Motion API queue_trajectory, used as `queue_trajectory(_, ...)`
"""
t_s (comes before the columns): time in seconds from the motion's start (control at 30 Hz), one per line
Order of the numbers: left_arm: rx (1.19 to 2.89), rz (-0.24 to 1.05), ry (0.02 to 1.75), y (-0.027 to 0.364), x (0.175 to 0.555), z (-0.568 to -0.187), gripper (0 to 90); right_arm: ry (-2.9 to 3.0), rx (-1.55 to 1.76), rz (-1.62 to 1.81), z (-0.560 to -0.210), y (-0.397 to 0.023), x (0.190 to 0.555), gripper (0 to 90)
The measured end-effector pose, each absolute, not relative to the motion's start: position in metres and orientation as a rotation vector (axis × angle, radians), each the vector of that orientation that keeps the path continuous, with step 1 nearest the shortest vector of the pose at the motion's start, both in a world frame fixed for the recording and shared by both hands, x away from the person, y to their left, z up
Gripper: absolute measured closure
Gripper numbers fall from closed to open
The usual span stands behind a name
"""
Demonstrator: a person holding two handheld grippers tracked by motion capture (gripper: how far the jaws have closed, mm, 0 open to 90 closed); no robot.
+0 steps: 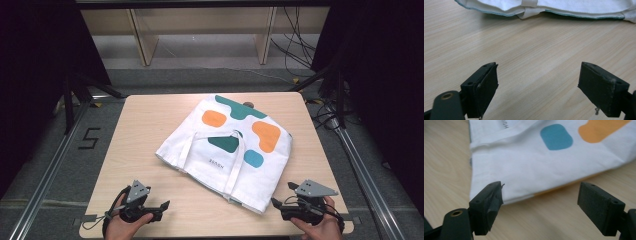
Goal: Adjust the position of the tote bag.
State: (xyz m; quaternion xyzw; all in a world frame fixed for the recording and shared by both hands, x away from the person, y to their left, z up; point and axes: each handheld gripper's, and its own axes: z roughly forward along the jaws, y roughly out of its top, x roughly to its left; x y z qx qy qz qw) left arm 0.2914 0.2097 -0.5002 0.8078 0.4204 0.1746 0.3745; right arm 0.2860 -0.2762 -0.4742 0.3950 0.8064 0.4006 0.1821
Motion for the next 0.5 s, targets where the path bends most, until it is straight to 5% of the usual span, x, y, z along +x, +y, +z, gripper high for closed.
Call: queue_trajectory(0.5, 2.054, 0.451, 1.094, 0.209, 0.292, -0.501, 15.1, 2.390, 0.901, 1.091, -0.476, -0.230, 0.285, 20.2)
